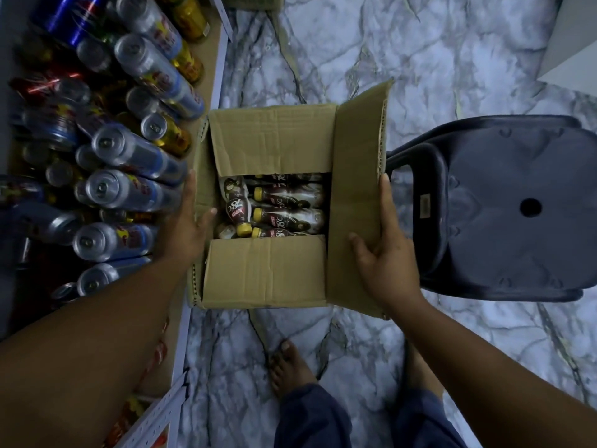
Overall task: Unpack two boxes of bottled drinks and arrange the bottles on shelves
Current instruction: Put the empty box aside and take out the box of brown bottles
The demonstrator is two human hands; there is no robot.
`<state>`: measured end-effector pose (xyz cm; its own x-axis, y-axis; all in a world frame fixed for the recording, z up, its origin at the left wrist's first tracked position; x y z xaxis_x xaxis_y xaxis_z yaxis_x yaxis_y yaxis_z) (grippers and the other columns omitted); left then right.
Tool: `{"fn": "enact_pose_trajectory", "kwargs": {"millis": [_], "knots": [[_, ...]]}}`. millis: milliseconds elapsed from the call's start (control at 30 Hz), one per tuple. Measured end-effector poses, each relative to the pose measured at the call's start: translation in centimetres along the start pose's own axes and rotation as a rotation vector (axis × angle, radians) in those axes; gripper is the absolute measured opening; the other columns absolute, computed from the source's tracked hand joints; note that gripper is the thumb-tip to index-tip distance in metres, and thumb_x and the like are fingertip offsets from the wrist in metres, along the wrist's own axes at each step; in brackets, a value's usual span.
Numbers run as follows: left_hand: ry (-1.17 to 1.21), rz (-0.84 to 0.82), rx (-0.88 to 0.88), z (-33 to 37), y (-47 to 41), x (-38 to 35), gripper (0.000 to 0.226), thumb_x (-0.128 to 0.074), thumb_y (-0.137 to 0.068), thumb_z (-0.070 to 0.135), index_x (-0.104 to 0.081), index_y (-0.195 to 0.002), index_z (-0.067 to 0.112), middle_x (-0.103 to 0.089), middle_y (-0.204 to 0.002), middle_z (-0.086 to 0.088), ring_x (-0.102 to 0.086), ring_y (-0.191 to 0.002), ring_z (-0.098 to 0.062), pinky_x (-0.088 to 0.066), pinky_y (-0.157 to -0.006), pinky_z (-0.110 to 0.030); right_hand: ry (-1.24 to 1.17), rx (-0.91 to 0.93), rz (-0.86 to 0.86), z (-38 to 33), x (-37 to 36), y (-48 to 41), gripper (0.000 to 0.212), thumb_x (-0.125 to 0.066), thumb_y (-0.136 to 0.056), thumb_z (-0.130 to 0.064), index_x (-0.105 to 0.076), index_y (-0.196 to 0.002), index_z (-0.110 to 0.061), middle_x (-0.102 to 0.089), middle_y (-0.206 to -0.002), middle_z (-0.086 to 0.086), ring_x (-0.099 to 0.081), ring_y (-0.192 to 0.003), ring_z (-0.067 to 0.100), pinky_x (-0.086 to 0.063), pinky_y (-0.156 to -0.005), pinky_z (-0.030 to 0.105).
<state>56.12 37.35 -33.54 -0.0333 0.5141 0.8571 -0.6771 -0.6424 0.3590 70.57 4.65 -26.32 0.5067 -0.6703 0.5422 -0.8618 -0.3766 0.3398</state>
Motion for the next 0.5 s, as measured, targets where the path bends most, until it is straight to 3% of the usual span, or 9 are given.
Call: {"fn": "enact_pose_trajectory", "kwargs": {"millis": [133,233,333,433,500], "knots": [[-0.031,-0.012,0.085,-1.8,-1.0,0.9,0.079,-0.053,-0.104,0.043,0.003,-0.16,0.049,-0.047,-0.148,-0.031,-0.059,-0.11,-0.054,-0.047,-0.077,-0.046,0.0,0.003,-0.016,-1.1,-2.1,0.0,0.098,-0.063,-0.098,-0.02,0.006,-0.151,-0.064,-0.064,-0.093,-0.015,-0.064,-0.062,0.012,-0.058,-0.063,0.039],[-0.046,-0.028,0.101,-2.1,-1.3,1.5,0.082,-0.054,-0.104,0.044,0.005,-0.16,0.05,-0.046,-0.15,-0.03,-0.058,-0.115,-0.053,-0.047,-0.079,-0.047,-0.024,-0.013,-0.017,-1.1,-2.9,0.4,0.1,-0.064,-0.098,-0.021,0.011,-0.147,-0.068,-0.055,-0.091,-0.028,-0.067,-0.073,0.008,-0.06,-0.071,0.041],[-0.031,-0.051,0.092,-2.0,-1.3,1.4,0.084,-0.055,-0.103,0.045,0.006,-0.16,0.048,-0.045,-0.152,-0.029,-0.056,-0.121,-0.052,-0.049,-0.088,-0.052,-0.033,-0.042,-0.007,-0.6,-2.6,0.7,0.098,-0.067,-0.098,-0.027,0.008,-0.151,-0.06,-0.049,-0.103,-0.037,-0.061,-0.074,-0.002,-0.057,-0.078,0.033],[-0.005,-0.068,0.099,-1.7,-1.0,1.4,0.086,-0.056,-0.102,0.047,0.007,-0.161,0.045,-0.04,-0.155,-0.029,-0.053,-0.126,-0.051,-0.048,-0.094,-0.056,0.0,-0.035,-0.011,-1.0,-2.3,0.6,0.098,-0.068,-0.097,-0.035,0.008,-0.157,-0.051,-0.056,-0.136,-0.013,-0.065,-0.102,0.014,-0.056,-0.089,0.038],[0.006,-0.078,0.109,-1.5,-0.6,1.3,0.087,-0.055,-0.102,0.049,0.009,-0.161,0.044,-0.041,-0.154,-0.029,-0.052,-0.127,-0.05,-0.047,-0.095,-0.056,0.123,-0.006,0.034,-1.4,-2.0,0.3,0.098,-0.067,-0.095,-0.043,0.006,-0.16,-0.041,-0.037,-0.158,-0.002,-0.053,-0.128,0.021,-0.053,-0.092,0.041]]}}
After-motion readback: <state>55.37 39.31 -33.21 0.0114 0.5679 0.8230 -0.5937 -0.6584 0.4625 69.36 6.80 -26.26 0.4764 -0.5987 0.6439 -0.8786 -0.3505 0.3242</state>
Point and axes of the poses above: each hand's wrist, its own y-axis away from the middle knuckle, its own x-axis out of the back of the hand, z = x × y, the point moved 6 cm from there along -y, towards the middle knuckle
